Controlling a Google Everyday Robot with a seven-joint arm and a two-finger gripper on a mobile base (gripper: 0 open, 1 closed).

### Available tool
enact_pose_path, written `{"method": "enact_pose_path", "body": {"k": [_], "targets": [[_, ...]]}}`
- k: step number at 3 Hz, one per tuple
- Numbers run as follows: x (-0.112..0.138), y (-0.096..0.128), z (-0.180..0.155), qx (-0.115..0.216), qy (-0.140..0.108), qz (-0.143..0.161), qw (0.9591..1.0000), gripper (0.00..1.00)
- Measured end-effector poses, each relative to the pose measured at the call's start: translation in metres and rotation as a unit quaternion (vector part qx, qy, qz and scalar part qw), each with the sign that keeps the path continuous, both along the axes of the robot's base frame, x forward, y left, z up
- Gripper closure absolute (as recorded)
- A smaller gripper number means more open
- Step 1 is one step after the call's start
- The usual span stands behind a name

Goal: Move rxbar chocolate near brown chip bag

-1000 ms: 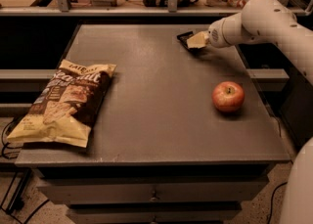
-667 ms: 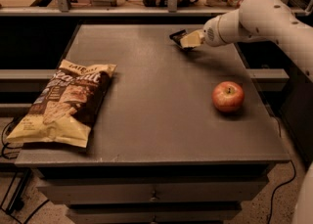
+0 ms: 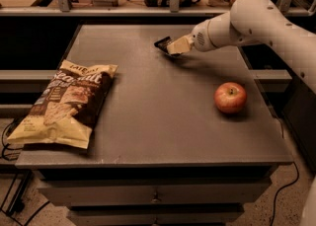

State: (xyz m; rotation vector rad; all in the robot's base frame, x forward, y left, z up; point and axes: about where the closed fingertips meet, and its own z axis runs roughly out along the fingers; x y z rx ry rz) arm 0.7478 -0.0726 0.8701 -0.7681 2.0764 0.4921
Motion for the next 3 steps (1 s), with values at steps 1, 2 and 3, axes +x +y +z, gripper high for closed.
{"method": "enact_pose_path", "body": {"k": [1,2,3], "targets": [[-0.006,0.015,-0.006,0.015,0.014,0.019,0.9996,1.00],[-0.035,0.047,-0.012,0.024,0.023,0.065,0.9974,1.00],[-0.074,0.086,-0.014,0.031,0.026,0.119,0.9920,1.00]]}}
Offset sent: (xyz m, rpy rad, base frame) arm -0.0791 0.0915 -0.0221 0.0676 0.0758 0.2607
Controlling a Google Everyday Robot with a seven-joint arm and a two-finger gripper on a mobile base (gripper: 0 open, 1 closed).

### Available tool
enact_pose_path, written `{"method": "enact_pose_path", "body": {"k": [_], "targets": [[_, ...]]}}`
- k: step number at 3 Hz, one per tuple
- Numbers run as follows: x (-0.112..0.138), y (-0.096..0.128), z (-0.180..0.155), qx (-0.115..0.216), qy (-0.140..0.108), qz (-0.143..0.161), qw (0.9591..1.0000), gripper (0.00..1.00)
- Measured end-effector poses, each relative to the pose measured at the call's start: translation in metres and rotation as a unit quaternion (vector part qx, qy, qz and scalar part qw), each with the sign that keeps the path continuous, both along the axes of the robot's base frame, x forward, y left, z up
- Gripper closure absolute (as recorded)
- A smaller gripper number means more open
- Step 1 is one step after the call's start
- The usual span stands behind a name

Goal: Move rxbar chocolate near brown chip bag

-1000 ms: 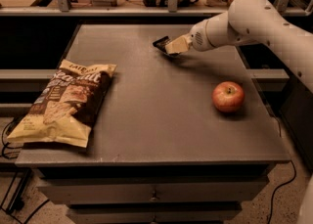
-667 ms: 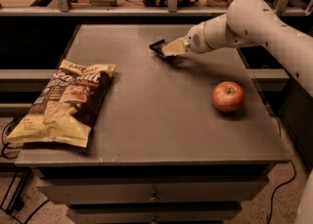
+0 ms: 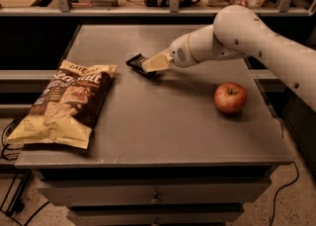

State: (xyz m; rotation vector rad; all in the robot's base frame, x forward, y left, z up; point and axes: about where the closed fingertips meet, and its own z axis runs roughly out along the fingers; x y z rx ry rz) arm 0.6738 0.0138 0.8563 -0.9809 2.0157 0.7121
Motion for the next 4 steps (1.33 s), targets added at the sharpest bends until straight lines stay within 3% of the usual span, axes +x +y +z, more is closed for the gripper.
{"method": "enact_pose_path", "body": {"k": [1,2,3,4], "targets": [[-0.043,0.037,-0.001,0.007,0.000,0.052,0.9986,0.91],[-0.084,0.066,-0.002,0.020,0.002,0.093,0.9954,0.73],[-0.113,0.085,-0.002,0.026,0.004,0.107,0.9939,0.49],[-0.127,0.094,0.004,0.028,-0.004,0.100,0.9945,0.26]]}}
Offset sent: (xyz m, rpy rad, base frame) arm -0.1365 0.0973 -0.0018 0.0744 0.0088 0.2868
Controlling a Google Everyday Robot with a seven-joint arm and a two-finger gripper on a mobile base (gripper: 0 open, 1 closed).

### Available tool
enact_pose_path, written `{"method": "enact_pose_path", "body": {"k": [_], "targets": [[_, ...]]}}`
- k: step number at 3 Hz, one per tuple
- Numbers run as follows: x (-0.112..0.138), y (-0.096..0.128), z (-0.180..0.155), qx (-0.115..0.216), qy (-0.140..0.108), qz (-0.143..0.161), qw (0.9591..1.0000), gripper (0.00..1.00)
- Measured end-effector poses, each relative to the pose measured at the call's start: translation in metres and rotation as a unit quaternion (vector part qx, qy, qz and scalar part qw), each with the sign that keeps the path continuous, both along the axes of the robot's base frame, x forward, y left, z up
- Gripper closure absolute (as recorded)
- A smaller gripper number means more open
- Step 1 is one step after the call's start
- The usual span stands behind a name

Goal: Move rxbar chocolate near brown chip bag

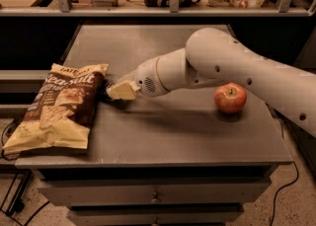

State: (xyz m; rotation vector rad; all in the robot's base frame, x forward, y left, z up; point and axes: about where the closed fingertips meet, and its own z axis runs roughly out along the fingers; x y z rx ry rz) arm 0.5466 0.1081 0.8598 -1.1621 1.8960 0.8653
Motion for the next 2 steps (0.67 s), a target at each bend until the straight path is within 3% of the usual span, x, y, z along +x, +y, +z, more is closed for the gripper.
{"method": "enact_pose_path", "body": {"k": [1,2], "targets": [[-0.0003,0.0014,-0.0003,-0.001,0.000,0.002,1.0000,0.03],[-0.0009,0.0022,-0.0002,-0.001,0.000,0.003,1.0000,0.00]]}}
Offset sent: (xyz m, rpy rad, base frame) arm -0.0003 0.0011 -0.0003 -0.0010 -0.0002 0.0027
